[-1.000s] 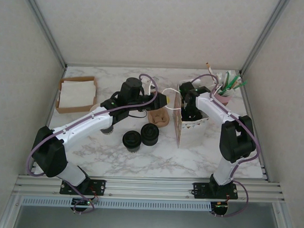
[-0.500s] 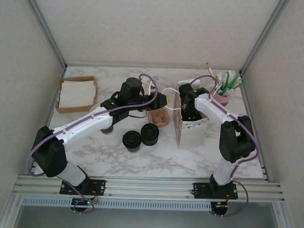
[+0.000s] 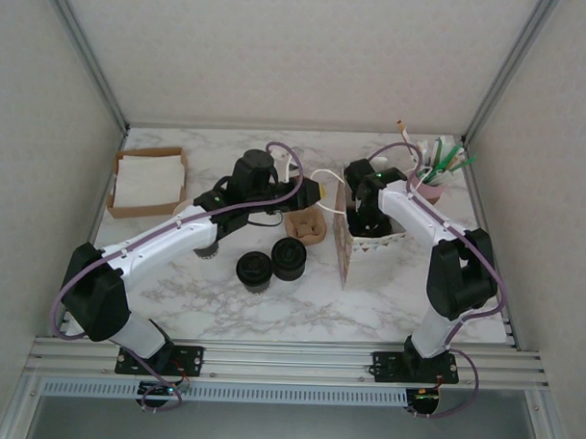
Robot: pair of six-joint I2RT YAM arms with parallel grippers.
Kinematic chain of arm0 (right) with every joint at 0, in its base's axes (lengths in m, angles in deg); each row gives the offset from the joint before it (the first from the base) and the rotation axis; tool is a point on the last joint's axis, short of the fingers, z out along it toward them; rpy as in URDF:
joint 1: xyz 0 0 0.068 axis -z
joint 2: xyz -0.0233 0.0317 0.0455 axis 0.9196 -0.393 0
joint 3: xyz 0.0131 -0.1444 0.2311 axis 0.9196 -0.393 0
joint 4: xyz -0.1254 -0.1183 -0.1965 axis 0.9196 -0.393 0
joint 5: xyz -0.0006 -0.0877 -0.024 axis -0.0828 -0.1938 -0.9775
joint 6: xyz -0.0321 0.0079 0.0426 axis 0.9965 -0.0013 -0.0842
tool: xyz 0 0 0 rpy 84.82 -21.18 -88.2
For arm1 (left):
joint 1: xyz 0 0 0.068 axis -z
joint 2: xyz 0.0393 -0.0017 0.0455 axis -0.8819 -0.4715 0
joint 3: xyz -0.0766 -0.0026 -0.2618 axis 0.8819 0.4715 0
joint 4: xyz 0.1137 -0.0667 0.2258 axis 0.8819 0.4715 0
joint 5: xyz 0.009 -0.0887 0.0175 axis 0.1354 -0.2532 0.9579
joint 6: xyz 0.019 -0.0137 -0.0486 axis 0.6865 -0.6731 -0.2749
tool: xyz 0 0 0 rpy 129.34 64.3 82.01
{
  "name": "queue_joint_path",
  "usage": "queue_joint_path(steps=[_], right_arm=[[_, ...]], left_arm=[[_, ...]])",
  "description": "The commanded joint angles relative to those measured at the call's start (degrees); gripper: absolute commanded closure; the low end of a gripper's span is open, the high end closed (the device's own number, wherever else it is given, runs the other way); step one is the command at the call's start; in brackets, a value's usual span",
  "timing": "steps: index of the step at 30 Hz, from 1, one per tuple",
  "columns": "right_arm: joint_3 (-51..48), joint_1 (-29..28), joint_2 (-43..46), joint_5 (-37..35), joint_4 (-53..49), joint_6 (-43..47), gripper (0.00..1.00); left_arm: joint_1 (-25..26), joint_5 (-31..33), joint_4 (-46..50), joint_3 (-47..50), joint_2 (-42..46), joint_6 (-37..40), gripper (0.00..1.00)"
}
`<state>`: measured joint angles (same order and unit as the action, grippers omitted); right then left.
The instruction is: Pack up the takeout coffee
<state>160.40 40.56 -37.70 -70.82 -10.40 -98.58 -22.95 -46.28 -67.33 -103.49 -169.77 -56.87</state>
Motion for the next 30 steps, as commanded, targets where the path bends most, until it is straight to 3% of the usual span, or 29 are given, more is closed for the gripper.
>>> queue_joint_path(steps=[1,17,20,30], right_arm=[[2.42,-0.54,-0.4,-1.99,-1.02,-0.12,0.6],[13.98,-0.32,-7.2,-3.89,-2.02,3.1,0.55],[15.52,-0.29,-6.68,-4.15,-3.38,3.15,0.49],[16.5,-0.28,0.51,-3.75,-6.37,2.32,0.37]], left_arm=[[0.2,2.55,-0.61,-2.75,-0.4,2.04,0.93],[-2.7,4.75,1.17,-6.58,-4.14,3.78,0.92],[-2.79,5.0,1.44,-6.04,-3.5,3.17,0.9],[-3.0,5.67,2.61,-5.86,-1.78,2.71,0.71]])
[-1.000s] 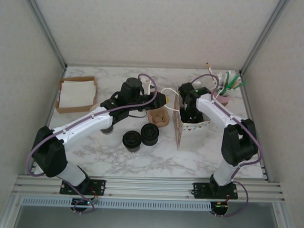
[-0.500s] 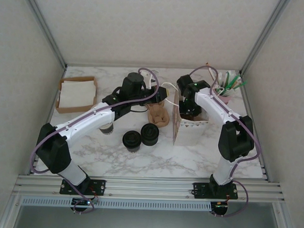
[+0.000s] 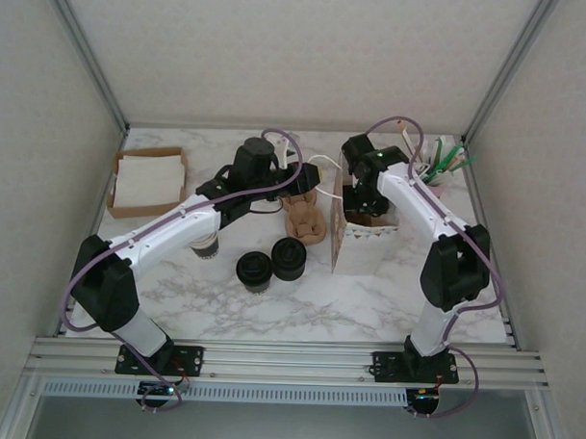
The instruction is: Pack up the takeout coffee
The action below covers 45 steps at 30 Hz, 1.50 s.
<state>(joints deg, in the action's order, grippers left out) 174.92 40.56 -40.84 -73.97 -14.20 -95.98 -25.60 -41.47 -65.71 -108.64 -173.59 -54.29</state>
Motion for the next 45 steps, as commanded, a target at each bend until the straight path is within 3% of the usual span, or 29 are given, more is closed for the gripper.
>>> queue_joint_path(steps=[1,5,10,16,22,45], right_arm=[[2.17,-0.33,4.32,-0.93,-2.88,-0.35,0.35],[2.8,-0.27,7.09,-1.02,-3.51,-0.43,0.26],[3.93,-0.27,9.92,-0.71,-4.65,-0.08,0.13],[4.44,-0.32,15.49,-0.02,-4.45,-0.19,0.02],[4.14,-0.29,21.94,0.6,-3.36,-0.55,0.01],[-1.32,-0.3,46.7,9.01,-6.85,-2.56,0.01]], left_arm=[[-0.32,0.63,1.15,-1.0,1.95,0.14,0.69],[-0.32,0.31,1.46,-1.77,2.32,0.3,0.59],[-0.85,-1.12,2.07,-2.93,3.37,0.53,0.37],[-1.2,-1.64,3.17,-4.48,6.0,1.26,0.18],[-1.21,-0.61,6.79,-7.11,8.1,2.94,0.01],[-1.47,6.54,24.83,-9.18,25.41,7.96,0.0]])
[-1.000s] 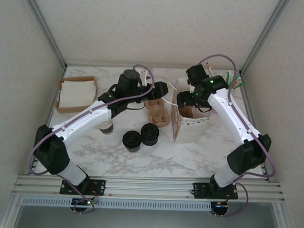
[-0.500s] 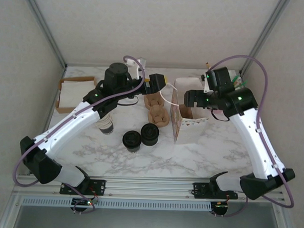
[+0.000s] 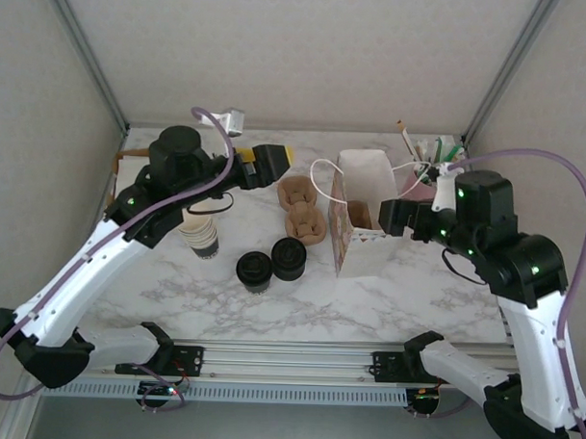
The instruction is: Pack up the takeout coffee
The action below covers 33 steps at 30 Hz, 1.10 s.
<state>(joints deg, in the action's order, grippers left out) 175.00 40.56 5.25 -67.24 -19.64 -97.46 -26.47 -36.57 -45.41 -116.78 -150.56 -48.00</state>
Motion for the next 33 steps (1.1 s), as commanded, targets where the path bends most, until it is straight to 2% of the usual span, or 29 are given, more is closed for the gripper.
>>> queue_joint_path(steps=[1,9,14,17,27,31,33], right_arm=[[-2.0,-0.31,0.89,3.28,-1.13,-1.41,0.01],[-8.97,-0.29,1.89,15.32,2.93,-3.75,0.01],[-10.87,-0.81,1.11,23.74,5.63,-4.82,0.01],[-10.79,-1.83,0.82,26.5,6.64,-5.14,0.01],[-8.88,-10.99,-3.52,21.45,5.14,-5.82,0.01],[-8.01,-16.13,-6.59,17.51,5.65,-5.35,0.01],[-7.15,-20.85,-8.57,14.7,6.4,-4.62,0.01]], left_arm=[[-0.66,1.71,4.89,-0.32,3.1,1.6,0.0],[-0.61,0.01,2.87,10.69,9.25,-2.1,0.0],[-0.59,-0.63,4.69,14.21,9.44,-0.62,0.0],[-0.59,1.37,5.5,15.6,9.68,-0.01,0.0],[-1.04,13.17,5.32,23.32,17.93,-4.88,0.0],[-1.21,19.35,3.55,26.85,22.0,-8.17,0.0],[-1.21,21.37,2.44,28.44,24.07,-9.69,0.0]])
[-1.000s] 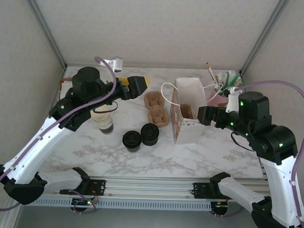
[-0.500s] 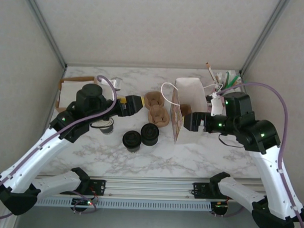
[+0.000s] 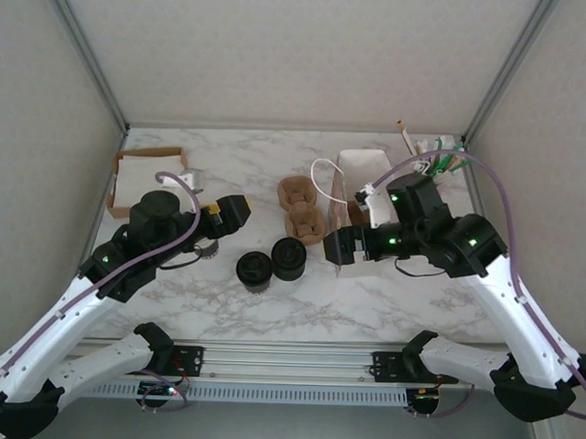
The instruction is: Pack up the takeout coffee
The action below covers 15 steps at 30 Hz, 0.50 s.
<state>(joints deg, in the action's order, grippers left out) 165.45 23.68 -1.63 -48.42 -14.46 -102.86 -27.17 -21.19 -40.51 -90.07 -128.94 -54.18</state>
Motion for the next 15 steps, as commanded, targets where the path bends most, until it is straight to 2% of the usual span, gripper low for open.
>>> queue_joint_path(steps=[1,5,8,15], right_arm=[[3.05,-6.56,-2.88,-6.82,1.51,0.95,0.01],[7.46,-16.19,-9.14,-18.19,1.03,1.08,0.01],[10.0,-21.05,-13.87,-24.68,1.37,1.06,0.01],[9.15,-21.64,-19.19,-29.61,5.16,1.39,0.01]], left_arm=[[-0.53,6.69,-3.2,2.6,3.48,-4.33,0.0],[-0.62,8.2,-4.64,5.71,6.26,-6.11,0.0],[-0.7,9.19,-4.17,7.4,6.58,-6.82,0.0],[-0.82,8.05,-5.14,12.74,7.16,-8.63,0.01]])
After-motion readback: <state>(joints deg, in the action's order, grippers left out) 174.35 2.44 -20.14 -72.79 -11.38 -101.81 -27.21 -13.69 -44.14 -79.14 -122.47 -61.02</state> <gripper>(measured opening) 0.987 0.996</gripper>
